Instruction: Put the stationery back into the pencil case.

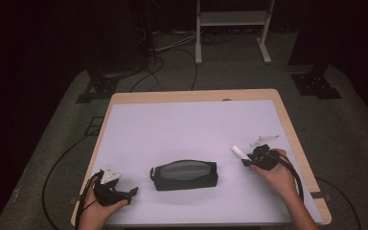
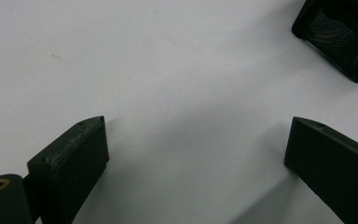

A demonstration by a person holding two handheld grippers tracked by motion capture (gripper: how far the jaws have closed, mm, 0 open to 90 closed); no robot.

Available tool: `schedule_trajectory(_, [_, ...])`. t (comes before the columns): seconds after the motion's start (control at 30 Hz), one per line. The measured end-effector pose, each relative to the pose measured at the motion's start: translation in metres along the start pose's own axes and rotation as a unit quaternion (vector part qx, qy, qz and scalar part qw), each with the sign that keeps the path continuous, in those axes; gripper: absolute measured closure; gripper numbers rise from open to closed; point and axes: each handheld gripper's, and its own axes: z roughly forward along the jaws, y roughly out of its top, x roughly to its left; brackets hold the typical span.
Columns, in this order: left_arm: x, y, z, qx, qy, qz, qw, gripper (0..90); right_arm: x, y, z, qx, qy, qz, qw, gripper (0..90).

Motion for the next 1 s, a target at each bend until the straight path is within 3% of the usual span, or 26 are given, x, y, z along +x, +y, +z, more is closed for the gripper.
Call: schedule_trajectory(1.0, [0.0002, 0.0, 0.0002, 0.0, -0.001, -0.001, 1.0, 5.3, 0.0, -0.0012, -0.0019, -0.016, 0.006, 0.02, 0.9997, 70.5])
